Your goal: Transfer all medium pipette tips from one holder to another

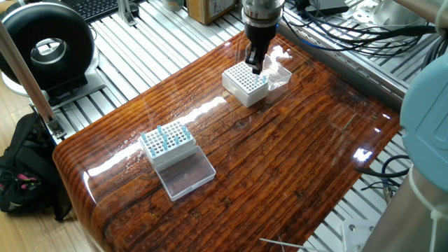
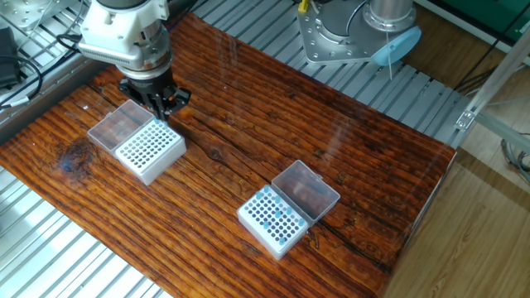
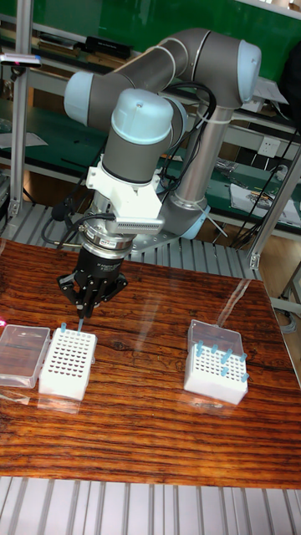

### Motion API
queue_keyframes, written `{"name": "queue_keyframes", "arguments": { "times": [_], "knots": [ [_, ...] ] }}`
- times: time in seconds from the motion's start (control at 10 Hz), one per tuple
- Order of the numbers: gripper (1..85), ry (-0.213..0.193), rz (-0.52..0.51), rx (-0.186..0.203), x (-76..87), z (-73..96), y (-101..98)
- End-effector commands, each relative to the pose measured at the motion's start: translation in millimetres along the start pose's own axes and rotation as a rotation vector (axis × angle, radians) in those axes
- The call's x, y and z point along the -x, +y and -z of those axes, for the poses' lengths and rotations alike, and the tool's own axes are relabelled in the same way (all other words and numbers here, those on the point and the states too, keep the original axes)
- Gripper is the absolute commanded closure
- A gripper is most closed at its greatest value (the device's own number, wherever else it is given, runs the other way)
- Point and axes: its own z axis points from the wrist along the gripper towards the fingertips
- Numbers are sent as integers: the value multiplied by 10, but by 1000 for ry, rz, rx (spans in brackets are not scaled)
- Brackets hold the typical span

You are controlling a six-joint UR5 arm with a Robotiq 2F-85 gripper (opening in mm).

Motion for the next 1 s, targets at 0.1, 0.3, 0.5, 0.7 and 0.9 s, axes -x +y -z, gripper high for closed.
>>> {"name": "queue_keyframes", "arguments": {
  "times": [0.1, 0.3, 0.5, 0.7, 0.9],
  "knots": [
    [743, -21, 9, 20, 51, -2, 43],
    [717, -24, 15, 20, 61, -7, 43],
    [700, -27, 19, 20, 71, -8, 43],
    [687, -29, 23, 24, 76, -8, 53],
    [683, -30, 23, 25, 79, -7, 57]
  ]
}}
